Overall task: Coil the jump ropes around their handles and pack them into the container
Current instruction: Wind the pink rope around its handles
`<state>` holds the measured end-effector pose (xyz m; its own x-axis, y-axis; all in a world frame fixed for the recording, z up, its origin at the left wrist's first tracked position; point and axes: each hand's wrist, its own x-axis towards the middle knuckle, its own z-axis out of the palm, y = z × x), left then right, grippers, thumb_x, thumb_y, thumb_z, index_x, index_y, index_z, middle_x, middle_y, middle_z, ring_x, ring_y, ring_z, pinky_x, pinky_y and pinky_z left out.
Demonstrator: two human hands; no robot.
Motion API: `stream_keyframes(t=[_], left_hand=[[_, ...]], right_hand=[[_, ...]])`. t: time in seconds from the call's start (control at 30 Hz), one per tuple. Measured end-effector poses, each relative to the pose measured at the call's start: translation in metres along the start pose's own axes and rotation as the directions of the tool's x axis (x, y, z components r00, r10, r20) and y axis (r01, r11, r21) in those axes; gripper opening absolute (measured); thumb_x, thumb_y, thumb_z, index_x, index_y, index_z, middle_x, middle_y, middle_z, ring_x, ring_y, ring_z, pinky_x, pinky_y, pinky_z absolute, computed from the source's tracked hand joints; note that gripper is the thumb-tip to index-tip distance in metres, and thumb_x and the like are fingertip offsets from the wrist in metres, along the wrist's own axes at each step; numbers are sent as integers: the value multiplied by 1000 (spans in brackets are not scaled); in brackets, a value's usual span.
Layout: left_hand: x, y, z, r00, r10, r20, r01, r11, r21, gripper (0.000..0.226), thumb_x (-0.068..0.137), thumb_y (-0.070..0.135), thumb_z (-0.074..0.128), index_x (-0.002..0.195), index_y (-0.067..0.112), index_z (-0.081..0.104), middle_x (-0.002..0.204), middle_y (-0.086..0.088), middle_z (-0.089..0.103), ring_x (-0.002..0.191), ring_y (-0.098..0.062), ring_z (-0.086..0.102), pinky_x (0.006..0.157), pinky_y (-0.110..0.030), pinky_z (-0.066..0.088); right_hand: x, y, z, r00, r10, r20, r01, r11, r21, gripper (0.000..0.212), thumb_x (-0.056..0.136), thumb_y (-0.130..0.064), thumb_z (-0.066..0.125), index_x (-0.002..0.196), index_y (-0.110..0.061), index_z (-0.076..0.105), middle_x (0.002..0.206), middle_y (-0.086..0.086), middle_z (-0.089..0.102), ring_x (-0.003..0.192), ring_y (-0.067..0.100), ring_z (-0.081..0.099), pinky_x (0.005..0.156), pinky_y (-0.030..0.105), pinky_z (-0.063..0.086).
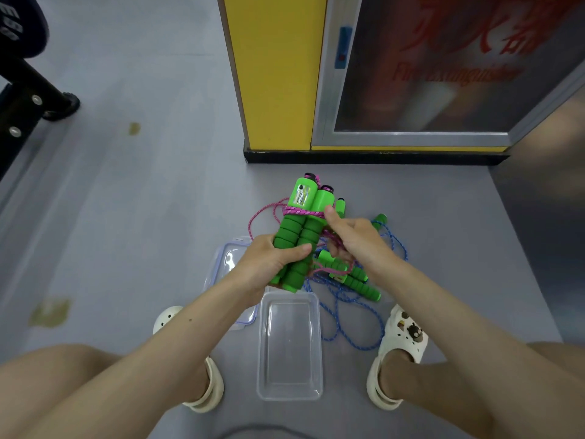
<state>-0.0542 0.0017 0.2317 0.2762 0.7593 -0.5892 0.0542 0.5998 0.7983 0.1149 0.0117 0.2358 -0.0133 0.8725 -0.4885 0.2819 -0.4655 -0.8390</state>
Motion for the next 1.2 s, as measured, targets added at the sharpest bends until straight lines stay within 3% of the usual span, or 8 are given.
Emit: stream_keyframes(t=[0.1, 0.2, 0.33, 0.47, 0.67, 0.87, 1.07, 1.2], left_hand=[[1, 4, -6, 998, 3, -66, -3, 1000, 11, 24, 85, 18, 69, 107, 8, 65, 101, -18, 71, 84, -31, 71, 56, -29, 53], [2, 4, -11, 992, 51, -117, -37, 992, 119, 17, 85, 15, 70, 101, 9, 66, 96, -21, 71, 81, -31, 70, 57, -33, 56], [3, 0, -11, 970, 169, -173, -117, 953, 278, 9, 83, 15, 72, 89, 13, 66, 85, -16, 71, 80, -34, 69, 69, -43, 57], [4, 2, -11, 878, 399, -263, -167, 772, 613, 18, 82, 27, 72, 74, 27, 57, 68, 1, 64, 65, -20, 60, 61, -30, 49], [3, -5, -7, 815, 514, -267, -55, 528, 847, 26, 86, 39, 65, 86, 17, 51, 66, 2, 54, 67, -27, 55, 53, -31, 35], [0, -9, -1, 781, 601, -170, -3, 275, 961, 30, 94, 39, 52, 109, 13, 50, 87, -7, 65, 78, -33, 58, 60, -33, 31], [0, -17, 5, 802, 588, -105, -45, 235, 971, 62, 92, 30, 52, 147, 20, 24, 103, -5, 62, 83, -28, 61, 58, -30, 30], [1, -21, 7, 795, 604, -56, -93, 213, 973, 77, 89, 30, 55, 152, 18, 13, 101, -6, 58, 74, -23, 55, 55, -28, 29]], right_hand=[[-1, 0, -4, 997, -76, 13, 77, 996, -52, 47, 90, -49, 54, 66, -10, 61, 51, 1, 50, 42, 8, 39, 54, 21, 37], [0, 1, -8, 995, -97, 13, 98, 991, -90, 17, 90, -21, 64, 97, -8, 70, 60, -4, 56, 42, -5, 46, 46, 8, 36], [2, 1, -7, 996, -66, -54, 62, 996, -71, 30, 95, -24, 56, 82, 0, 69, 53, -5, 54, 47, -1, 47, 54, 12, 39], [-3, -8, -3, 997, -59, 51, 58, 998, 31, 32, 96, -25, 53, 74, -4, 64, 63, 4, 58, 52, 7, 49, 53, 14, 44], [-9, -10, 6, 980, -79, 180, 94, 993, -76, 24, 99, -15, 48, 97, -1, 67, 61, 3, 58, 43, 7, 42, 48, 20, 37], [-12, -14, 11, 965, -44, 257, 46, 999, 1, 24, 100, 0, 36, 93, 3, 58, 73, 9, 64, 49, 6, 56, 52, 21, 43], [-9, -14, 10, 975, -2, 223, -13, 998, 66, 24, 98, 3, 36, 108, 3, 57, 72, 8, 59, 42, 3, 44, 52, 19, 38], [-9, -14, 10, 984, 6, 178, -11, 999, 32, 28, 95, -28, 55, 81, -5, 61, 68, 6, 59, 46, 6, 38, 53, 21, 34]])
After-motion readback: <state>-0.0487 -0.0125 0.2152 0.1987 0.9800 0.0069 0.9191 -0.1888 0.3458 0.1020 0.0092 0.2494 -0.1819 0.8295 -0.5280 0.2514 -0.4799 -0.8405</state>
